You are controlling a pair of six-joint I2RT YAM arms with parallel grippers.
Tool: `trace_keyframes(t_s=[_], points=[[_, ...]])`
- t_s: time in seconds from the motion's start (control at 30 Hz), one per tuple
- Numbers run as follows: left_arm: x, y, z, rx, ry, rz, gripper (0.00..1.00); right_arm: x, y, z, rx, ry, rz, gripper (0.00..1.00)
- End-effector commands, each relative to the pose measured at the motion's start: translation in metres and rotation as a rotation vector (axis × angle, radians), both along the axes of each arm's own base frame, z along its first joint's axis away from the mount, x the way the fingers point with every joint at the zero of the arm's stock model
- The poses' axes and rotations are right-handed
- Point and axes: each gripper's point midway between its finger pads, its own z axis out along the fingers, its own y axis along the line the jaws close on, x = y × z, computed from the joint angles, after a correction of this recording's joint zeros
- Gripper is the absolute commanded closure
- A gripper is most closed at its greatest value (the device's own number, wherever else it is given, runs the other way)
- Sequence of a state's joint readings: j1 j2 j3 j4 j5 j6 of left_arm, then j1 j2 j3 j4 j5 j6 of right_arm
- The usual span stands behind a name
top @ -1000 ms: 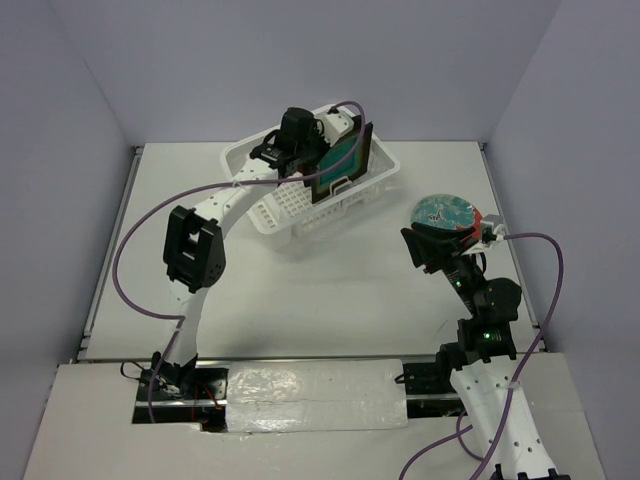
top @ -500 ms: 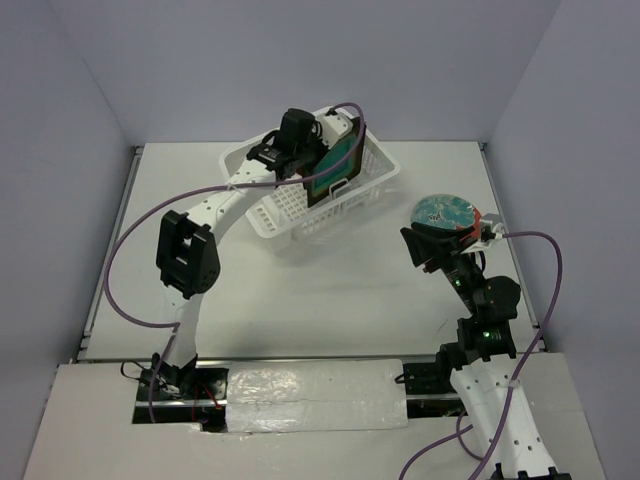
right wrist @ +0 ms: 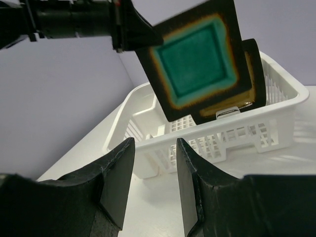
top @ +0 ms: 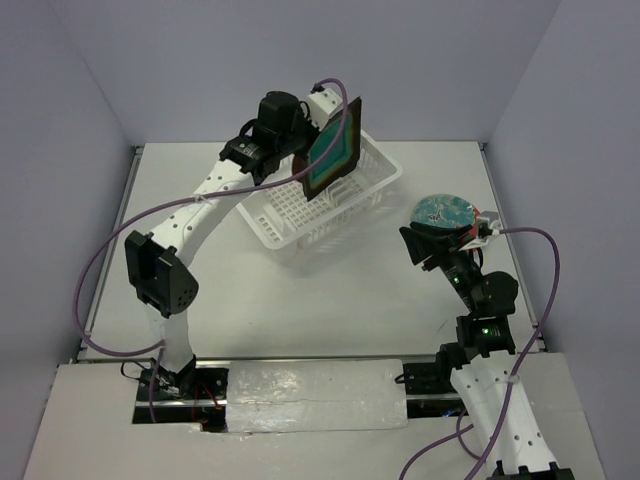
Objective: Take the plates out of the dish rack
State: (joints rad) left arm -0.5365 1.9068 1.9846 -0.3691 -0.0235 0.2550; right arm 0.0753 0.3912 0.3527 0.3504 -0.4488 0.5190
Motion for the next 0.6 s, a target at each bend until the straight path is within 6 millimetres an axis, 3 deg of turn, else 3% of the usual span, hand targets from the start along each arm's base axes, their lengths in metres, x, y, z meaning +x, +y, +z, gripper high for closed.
trace_keyframes(t_s=[0.0, 0.1, 0.23, 0.33, 0.5, 0.57], points=[[-0.011, 0.007, 0.14, -0.221, -0.332, 0.024, 1.0, -0.002, 0.0, 0.015, -0.001, -0.046, -0.003, 0.54], [-0.023, 0.01, 0.155, -0.258, -0.339, 0.016, 1.0, -0.001, -0.001, 0.015, 0.002, -0.045, -0.008, 0.54], [-0.054, 0.01, 0.184, -0.356, -0.319, -0.032, 1.0, 0.001, -0.002, 0.019, 0.023, -0.029, -0.011, 0.54], [-0.093, 0.011, 0.212, -0.444, -0.301, -0.091, 1.0, 0.003, -0.002, 0.024, 0.041, 0.001, -0.01, 0.54], [-0.145, 0.004, 0.22, -0.599, -0.173, -0.19, 1.0, 0.011, -0.008, 0.022, 0.059, 0.082, -0.057, 0.54], [-0.167, 0.001, 0.215, -0.644, -0.095, -0.218, 1.0, 0.014, -0.012, 0.019, 0.077, 0.124, -0.081, 0.52]])
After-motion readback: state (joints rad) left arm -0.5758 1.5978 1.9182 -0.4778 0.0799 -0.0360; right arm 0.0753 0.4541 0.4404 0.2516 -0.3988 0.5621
